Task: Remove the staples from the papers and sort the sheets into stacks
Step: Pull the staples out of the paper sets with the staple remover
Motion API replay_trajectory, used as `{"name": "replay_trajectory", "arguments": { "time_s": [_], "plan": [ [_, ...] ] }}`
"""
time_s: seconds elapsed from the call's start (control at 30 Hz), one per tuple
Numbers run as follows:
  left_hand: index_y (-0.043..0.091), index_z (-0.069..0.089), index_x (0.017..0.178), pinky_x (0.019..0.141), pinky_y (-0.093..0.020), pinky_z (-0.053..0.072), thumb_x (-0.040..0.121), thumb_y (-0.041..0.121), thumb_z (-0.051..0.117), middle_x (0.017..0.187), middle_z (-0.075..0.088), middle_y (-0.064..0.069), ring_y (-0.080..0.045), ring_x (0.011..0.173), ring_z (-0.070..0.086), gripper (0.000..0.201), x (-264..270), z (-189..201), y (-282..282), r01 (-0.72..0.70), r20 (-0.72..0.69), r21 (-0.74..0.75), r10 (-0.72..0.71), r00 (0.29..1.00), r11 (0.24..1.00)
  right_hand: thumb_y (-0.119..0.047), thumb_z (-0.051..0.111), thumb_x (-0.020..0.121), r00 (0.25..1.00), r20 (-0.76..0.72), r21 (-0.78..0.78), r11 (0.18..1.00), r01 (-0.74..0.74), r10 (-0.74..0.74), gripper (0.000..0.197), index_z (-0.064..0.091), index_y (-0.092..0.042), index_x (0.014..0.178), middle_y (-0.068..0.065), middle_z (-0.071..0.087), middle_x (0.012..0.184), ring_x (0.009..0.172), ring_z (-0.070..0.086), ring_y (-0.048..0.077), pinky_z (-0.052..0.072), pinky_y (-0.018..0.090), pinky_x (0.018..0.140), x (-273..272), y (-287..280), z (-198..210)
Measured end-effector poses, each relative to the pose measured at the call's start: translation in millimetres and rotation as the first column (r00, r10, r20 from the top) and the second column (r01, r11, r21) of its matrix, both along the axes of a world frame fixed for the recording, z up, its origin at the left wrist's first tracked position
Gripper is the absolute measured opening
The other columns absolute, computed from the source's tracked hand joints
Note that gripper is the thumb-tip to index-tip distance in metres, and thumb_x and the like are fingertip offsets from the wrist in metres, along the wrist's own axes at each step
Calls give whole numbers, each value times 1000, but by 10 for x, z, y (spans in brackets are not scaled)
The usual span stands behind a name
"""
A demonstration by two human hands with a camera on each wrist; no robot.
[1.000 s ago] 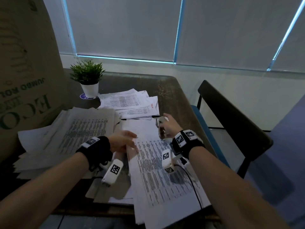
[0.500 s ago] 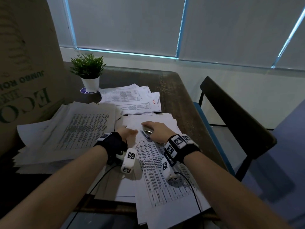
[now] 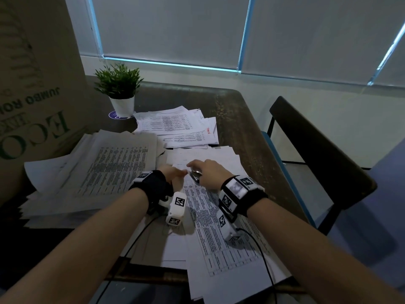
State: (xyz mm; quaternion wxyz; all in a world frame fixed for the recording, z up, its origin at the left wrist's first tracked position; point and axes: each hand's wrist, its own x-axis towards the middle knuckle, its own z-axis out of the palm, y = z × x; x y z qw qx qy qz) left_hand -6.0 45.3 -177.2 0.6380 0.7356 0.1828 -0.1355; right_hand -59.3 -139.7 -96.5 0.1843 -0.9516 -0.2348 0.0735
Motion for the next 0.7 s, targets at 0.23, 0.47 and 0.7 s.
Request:
{"name": "replay_trajectory", "arguments": {
  "time_s": [0.23,0.47,0.7],
  "plan": [
    [-8,50,126,77,-39,43,77,24,77,118,57,-33,-32,89,56,65,-12,40,-6,39,1,33,-40,999,999,-18,59,94,999,-43,-19,1000,-17,16,53,43,-27,144,13,56,126,115,55,28,43,30,86,-45,-106,21],
    [-2,60,116,89,-46,50,53,34,88,107,66,-22,-34,96,64,77,58,-67,50,57,5,13,-57,998,998,-13,51,98,999,13,-29,998,49,-49,50,40,-28,144,11,46,131,116,53,31,42,35,93,-100,30,-52],
    [-6,56,119,97,-46,46,63,26,84,114,64,-19,-33,107,61,70,-15,-7,14,-10,29,26,9,1000,1000,-18,52,96,995,-15,43,994,97,-97,21,61,-20,115,8,59,104,92,58,27,38,28,70,-13,123,-54]
  ]
}}
